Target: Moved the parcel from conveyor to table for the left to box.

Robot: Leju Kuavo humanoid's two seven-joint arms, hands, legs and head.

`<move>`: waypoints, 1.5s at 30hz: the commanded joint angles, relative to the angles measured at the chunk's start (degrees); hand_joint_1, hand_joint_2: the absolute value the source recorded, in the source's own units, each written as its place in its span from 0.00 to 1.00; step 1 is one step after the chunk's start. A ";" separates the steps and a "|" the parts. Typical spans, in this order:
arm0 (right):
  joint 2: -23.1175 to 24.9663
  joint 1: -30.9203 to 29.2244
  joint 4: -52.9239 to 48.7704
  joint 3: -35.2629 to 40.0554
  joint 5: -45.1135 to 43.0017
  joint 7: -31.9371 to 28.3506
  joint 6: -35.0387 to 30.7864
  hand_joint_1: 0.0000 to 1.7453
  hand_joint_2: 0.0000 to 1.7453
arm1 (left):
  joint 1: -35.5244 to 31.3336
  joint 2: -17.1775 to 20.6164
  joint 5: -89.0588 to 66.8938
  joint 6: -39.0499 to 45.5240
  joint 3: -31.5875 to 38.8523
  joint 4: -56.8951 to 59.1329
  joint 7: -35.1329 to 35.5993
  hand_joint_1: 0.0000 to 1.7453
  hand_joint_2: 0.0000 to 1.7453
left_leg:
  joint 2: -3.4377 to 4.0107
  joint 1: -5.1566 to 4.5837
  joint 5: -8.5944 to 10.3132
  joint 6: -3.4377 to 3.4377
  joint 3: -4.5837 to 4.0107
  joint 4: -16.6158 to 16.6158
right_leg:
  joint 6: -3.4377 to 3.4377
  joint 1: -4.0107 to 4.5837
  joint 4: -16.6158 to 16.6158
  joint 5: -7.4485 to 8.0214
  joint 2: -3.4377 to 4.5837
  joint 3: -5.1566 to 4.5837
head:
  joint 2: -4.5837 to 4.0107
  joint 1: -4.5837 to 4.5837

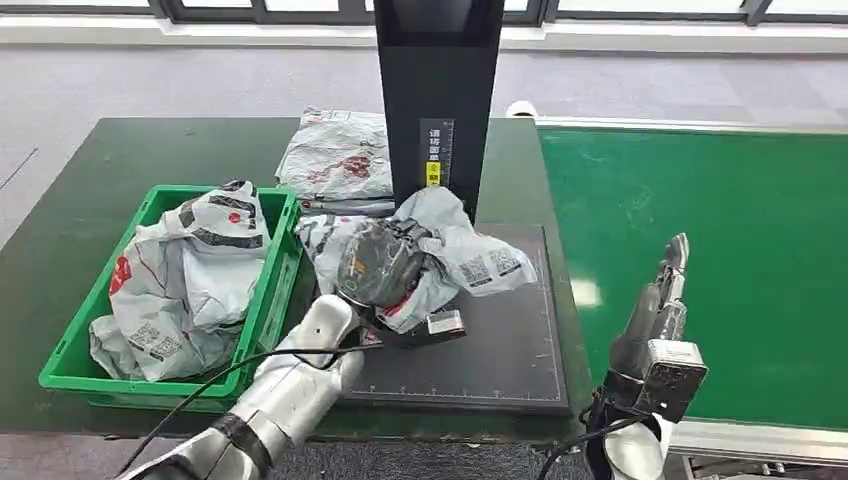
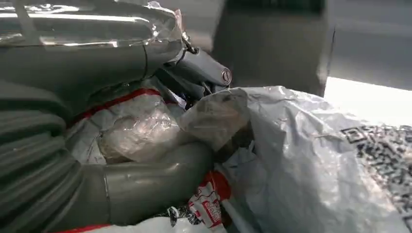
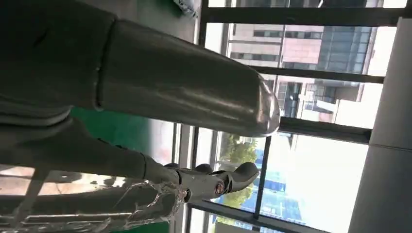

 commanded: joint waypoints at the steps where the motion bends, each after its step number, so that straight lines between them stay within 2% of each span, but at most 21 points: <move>1: 1.45 -3.13 4.62 -1.47 -2.25 -0.26 0.81 0.00 0.00 | 3.93 9.44 -14.40 -0.13 19.42 -30.15 5.52 1.00 1.00 | 0.42 0.03 -0.05 -0.04 0.02 -0.01 | -0.06 0.03 0.00 0.08 0.39 -0.11 | 0.00 -0.02; 3: 1.11 -2.64 4.96 -1.40 -2.93 -0.76 0.94 0.00 0.00 | 5.78 9.89 -13.74 -0.13 19.42 -33.16 6.11 1.00 1.00 | 0.49 0.08 -0.06 -0.06 0.06 -0.03 | -0.09 0.09 -0.05 0.10 0.46 -0.10 | 0.00 -0.02; 4: 0.68 -2.57 5.31 -1.10 -3.00 -0.79 0.69 0.00 0.00 | 6.02 13.48 -14.40 -0.13 19.93 -35.00 8.16 1.00 1.00 | 0.49 0.05 -0.05 -0.06 0.17 -0.14 | -0.11 0.06 -0.09 0.09 0.46 -0.02 | 0.00 0.00; 7: -1.18 -3.41 7.84 -0.33 -4.64 -1.60 0.09 0.00 0.00 | 7.80 17.34 -14.40 -0.13 20.65 -38.26 11.22 1.00 1.00 | 0.53 0.09 -0.05 -0.08 0.26 -0.21 | -0.14 0.11 -0.14 0.07 0.49 0.05 | 0.00 -0.02; 9: -1.54 -3.67 8.19 -0.31 -5.25 -1.57 0.14 0.00 0.00 | 8.41 17.09 -14.40 -0.13 21.03 -39.98 11.59 1.00 1.00 | 0.43 0.13 -0.06 -0.05 0.16 -0.10 | -0.12 0.14 -0.07 0.04 0.41 0.01 | 0.00 -0.02; 11: -2.81 -3.41 8.19 0.36 -6.38 -1.20 -0.01 0.00 0.00 | 10.51 14.97 -14.40 -0.13 28.34 -36.92 5.78 1.00 1.00 | 0.27 0.11 -0.04 -0.02 0.08 -0.07 | -0.09 0.12 -0.06 0.01 0.26 0.02 | 0.00 -0.02; 12: -3.23 -3.09 7.92 0.61 -6.79 -1.02 -0.27 0.00 0.00 | 9.05 21.01 -14.40 -0.13 21.08 -28.37 17.40 1.00 1.00 | 0.44 0.10 -0.06 -0.02 0.25 -0.17 | -0.11 0.11 -0.15 0.03 0.42 0.11 | 0.00 0.00; 13: -3.30 -2.85 7.91 0.47 -6.96 -0.90 -0.29 0.00 0.00 | 8.49 21.39 -14.40 -0.13 20.22 -27.83 18.28 1.00 1.00 | 0.32 0.04 -0.05 -0.05 0.19 -0.15 | -0.11 0.04 -0.06 -0.01 0.31 0.06 | 0.00 -0.04; 14: -3.76 -2.64 7.52 0.76 -7.38 -0.65 -0.26 0.00 0.00 | 5.82 21.66 -14.40 -0.13 11.78 -17.63 27.56 1.00 1.00 | 0.24 0.03 0.01 -0.06 0.33 -0.29 | -0.13 0.04 -0.19 0.01 0.23 0.22 | 0.00 0.00; 16: -5.20 -2.34 7.05 1.70 -9.03 -0.38 -1.97 0.00 0.00 | 2.35 19.63 -14.40 -0.13 10.02 -7.36 29.13 1.00 1.00 | -0.31 0.04 0.12 -0.03 0.25 -0.29 | -0.13 0.06 -0.25 -0.05 -0.35 0.35 | -0.02 0.00; 17: -5.11 -2.35 6.91 1.26 -9.21 -0.25 -1.26 0.00 0.00 | -0.64 16.34 -10.24 -0.13 12.48 4.28 24.01 1.00 1.00 | -0.16 0.09 0.07 -0.04 0.19 -0.18 | -0.14 0.10 -0.19 -0.04 -0.20 0.17 | 0.00 0.00; 20: -5.29 -2.51 6.90 1.12 -9.15 -0.24 -1.14 0.00 0.00 | -1.00 15.85 -10.66 -0.13 12.87 4.75 23.85 1.00 1.00 | -0.36 0.03 0.15 -0.02 0.21 -0.25 | -0.12 0.06 -0.29 -0.02 -0.42 0.24 | 0.00 -0.02; 21: -5.21 -2.51 6.91 0.86 -9.06 -0.22 -0.93 0.00 0.00 | -2.35 14.10 -3.62 -1.70 15.47 9.90 17.63 1.00 1.00 | -0.31 0.04 0.11 0.02 0.12 -0.16 | -0.08 0.06 -0.23 -0.03 -0.35 0.17 | 0.00 0.02; 24: -4.96 -3.33 7.42 0.22 -8.95 0.19 2.16 0.00 0.00 | -5.07 12.26 3.36 -16.55 18.33 20.20 9.41 1.00 1.00 | -0.13 0.04 0.09 -0.04 0.07 -0.09 | -0.13 0.06 -0.14 0.07 -0.16 0.05 | 0.00 0.00; 25: -4.68 -3.73 7.63 -0.02 -8.83 0.30 2.45 0.00 0.00 | -5.01 12.28 3.71 -16.48 18.49 20.97 8.59 1.00 1.00 | -0.05 0.01 0.11 -0.03 0.15 -0.18 | -0.14 0.03 -0.22 0.13 -0.10 0.10 | 0.00 -0.02; 26: -4.32 -4.18 8.04 -0.22 -8.23 1.15 3.90 0.00 0.00 | -5.84 12.20 4.95 -22.25 18.75 24.65 8.53 0.36 1.00 | -0.06 0.01 0.10 -0.04 0.17 -0.15 | -0.13 0.02 -0.18 0.13 -0.10 0.11 | -0.02 0.00; 27: -4.07 -4.51 8.50 -0.45 -8.06 1.40 4.53 0.00 0.00 | -5.70 12.51 3.45 -23.79 17.72 25.68 10.19 0.00 1.00 | -0.01 0.01 0.12 -0.05 0.22 -0.23 | -0.15 0.02 -0.25 0.16 -0.04 0.16 | 0.00 0.02; 34: -2.26 0.42 4.53 -1.72 -6.42 1.81 5.33 0.00 0.00 | -2.60 10.77 9.04 -15.69 23.85 20.14 10.58 0.00 1.00 | -0.06 -0.01 0.07 -0.07 0.39 -0.21 | -0.15 0.00 -0.19 0.02 -0.13 0.39 | 0.00 -0.02; 39: -2.05 0.45 4.58 -1.72 -6.37 1.85 5.38 0.00 0.00 | -2.40 11.04 9.63 -15.76 24.35 19.20 10.36 0.00 1.00 | 0.02 -0.01 -0.03 -0.08 0.47 -0.13 | -0.15 0.01 -0.09 -0.06 -0.06 0.40 | 0.00 -0.02; 42: -2.04 0.43 4.79 -1.74 -6.19 1.93 5.43 0.00 0.00 | -1.03 10.22 15.68 -10.27 28.08 14.58 5.95 0.00 1.00 | 0.14 0.04 0.01 -0.08 0.50 -0.20 | -0.17 0.06 -0.20 0.02 0.05 0.41 | 0.00 -0.02; 45: -2.00 0.87 5.26 -1.15 -6.30 1.91 5.24 0.00 0.00 | 1.65 9.13 29.83 -3.73 32.20 5.28 -5.06 0.00 1.00 | 0.10 0.04 0.00 -0.07 0.50 -0.18 | -0.17 0.05 -0.16 0.00 0.01 0.43 | 0.00 -0.02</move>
